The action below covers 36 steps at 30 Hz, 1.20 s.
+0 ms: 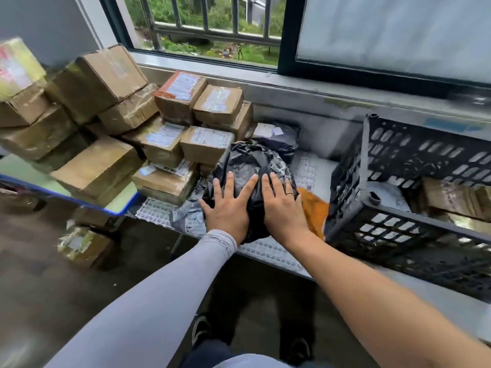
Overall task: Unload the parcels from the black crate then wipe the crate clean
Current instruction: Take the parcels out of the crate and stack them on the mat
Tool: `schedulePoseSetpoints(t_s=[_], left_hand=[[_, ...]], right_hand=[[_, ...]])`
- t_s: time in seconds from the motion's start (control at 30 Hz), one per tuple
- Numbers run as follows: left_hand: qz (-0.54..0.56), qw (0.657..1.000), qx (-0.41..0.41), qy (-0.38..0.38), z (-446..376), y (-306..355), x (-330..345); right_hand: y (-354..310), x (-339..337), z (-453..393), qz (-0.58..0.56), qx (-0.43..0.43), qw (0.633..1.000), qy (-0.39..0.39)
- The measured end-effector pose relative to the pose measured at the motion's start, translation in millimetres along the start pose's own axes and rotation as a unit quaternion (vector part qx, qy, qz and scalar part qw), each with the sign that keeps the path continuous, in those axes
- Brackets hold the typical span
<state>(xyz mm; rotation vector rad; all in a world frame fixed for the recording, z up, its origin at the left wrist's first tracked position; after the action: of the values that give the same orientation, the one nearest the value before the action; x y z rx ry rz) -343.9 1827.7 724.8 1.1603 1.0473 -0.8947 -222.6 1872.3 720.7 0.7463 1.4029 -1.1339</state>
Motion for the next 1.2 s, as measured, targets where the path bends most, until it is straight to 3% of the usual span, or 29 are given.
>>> schedulePoseSetpoints(t_s=[0.5, 0.77, 1.2], left_hand=[[-0.005, 0.991, 0.057, -0.118, -19.7, -146.6, 22.8], [0.011, 0.985, 0.048, -0.163, -23.1, -164.4, 47.9], [-0.011, 0.987, 0.033, -0.156, -31.1, -150.9, 43.2]], right_hand=[[-111.5, 88.0, -22.8, -0.030, 0.114, 0.989, -0.094], [-102.2, 109.9, -20.5, -0.030, 0.088, 0.986, -0.137], [-86.7, 110.5, -41.3, -0.026, 0.067, 0.982, -0.175]])
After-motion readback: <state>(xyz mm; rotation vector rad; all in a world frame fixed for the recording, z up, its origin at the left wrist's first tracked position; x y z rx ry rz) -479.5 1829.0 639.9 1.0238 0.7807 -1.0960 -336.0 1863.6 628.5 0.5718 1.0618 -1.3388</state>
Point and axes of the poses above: each hand's wrist, its own z-axis away from the middle knuckle, its own x-axis out of the palm, y = z × x, the point moved 4 cm from there along -z, towards the middle knuckle, and after that the axes turned 5 degrees about x, right-handed, at the moved point
